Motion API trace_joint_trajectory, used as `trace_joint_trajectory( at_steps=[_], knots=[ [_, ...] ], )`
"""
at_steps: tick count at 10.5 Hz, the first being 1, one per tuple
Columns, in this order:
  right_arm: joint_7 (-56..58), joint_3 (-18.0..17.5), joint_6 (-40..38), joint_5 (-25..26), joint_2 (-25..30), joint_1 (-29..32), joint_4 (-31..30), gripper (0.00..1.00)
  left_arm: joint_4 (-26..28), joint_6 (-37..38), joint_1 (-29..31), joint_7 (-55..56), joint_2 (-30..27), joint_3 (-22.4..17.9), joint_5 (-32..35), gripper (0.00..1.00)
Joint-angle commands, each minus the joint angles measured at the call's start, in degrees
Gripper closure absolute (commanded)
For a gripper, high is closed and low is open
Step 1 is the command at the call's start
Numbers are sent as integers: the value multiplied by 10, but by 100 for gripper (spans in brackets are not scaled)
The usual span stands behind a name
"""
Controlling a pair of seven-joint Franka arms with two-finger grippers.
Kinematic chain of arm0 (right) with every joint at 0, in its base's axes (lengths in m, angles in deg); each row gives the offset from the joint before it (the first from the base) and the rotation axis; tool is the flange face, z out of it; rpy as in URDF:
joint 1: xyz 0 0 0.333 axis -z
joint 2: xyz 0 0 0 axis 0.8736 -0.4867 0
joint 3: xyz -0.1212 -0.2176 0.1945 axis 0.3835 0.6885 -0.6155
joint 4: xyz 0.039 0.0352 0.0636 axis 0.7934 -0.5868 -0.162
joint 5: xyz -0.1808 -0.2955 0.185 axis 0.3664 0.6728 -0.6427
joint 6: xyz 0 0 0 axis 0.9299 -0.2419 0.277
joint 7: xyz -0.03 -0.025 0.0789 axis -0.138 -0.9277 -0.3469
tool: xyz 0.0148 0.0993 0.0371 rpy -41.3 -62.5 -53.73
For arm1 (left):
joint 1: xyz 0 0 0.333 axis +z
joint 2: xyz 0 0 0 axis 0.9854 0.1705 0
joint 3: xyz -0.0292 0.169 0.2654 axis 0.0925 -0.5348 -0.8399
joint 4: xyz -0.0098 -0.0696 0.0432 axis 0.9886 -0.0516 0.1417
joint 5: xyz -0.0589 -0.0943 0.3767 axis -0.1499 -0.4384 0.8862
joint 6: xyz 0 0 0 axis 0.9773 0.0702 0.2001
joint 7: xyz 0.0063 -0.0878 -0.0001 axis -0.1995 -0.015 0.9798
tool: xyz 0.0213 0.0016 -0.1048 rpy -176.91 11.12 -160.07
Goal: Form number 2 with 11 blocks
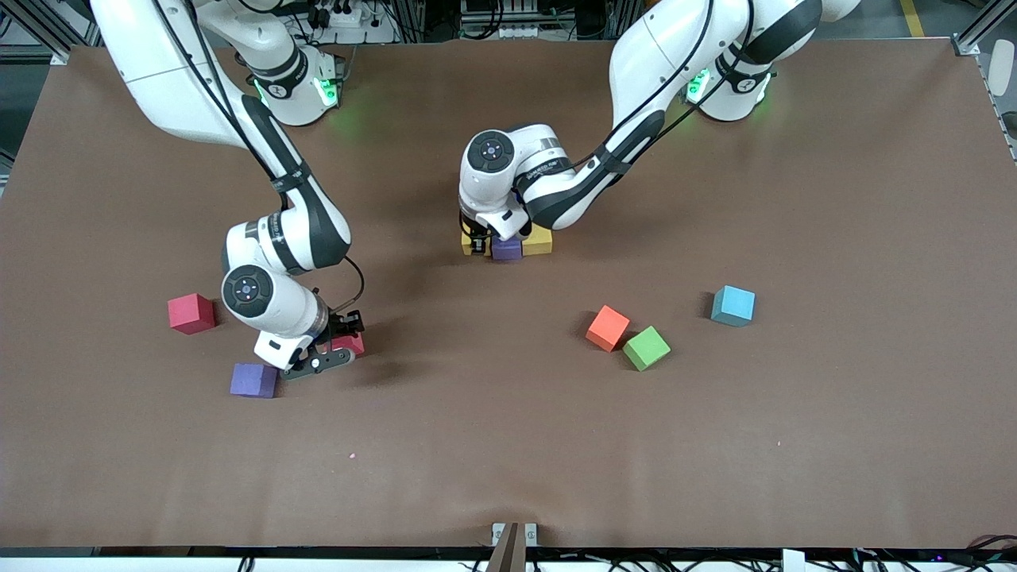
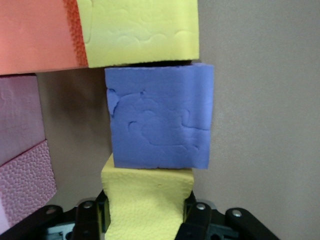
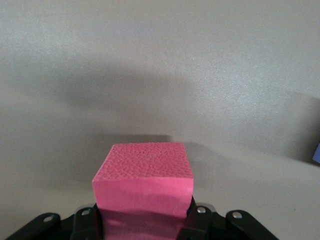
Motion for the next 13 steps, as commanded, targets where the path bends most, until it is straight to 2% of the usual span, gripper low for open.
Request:
trace_joint_trajectory(
  at_steps=[1, 2, 3, 4, 5, 10, 13],
  knots=[
    [-7, 0, -9, -7, 4, -2, 3, 82, 31, -1, 4, 28, -4, -6, 20, 79],
    [-8, 0, -9, -8, 4, -2, 3, 82, 31, -1, 4, 27, -4, -6, 20, 78],
    [-17, 0, -9, -8, 4, -3, 3, 82, 31, -1, 4, 26, -4, -6, 20, 72],
    [-30, 0, -10, -8, 4, -8, 3, 82, 31, -1, 4, 25, -3, -6, 20, 48],
    [-38, 0, -10, -8, 4, -15, 3, 82, 31, 3, 4, 23, -3, -6, 20, 0],
    [-58, 0, -9, -8, 4, -25, 3, 82, 23, 5, 4, 17, -28, -3, 19, 0],
    [-99, -1, -10, -8, 3, -55, 3, 82, 16, 9, 7, 16, -45, -1, 17, 0]
  ],
)
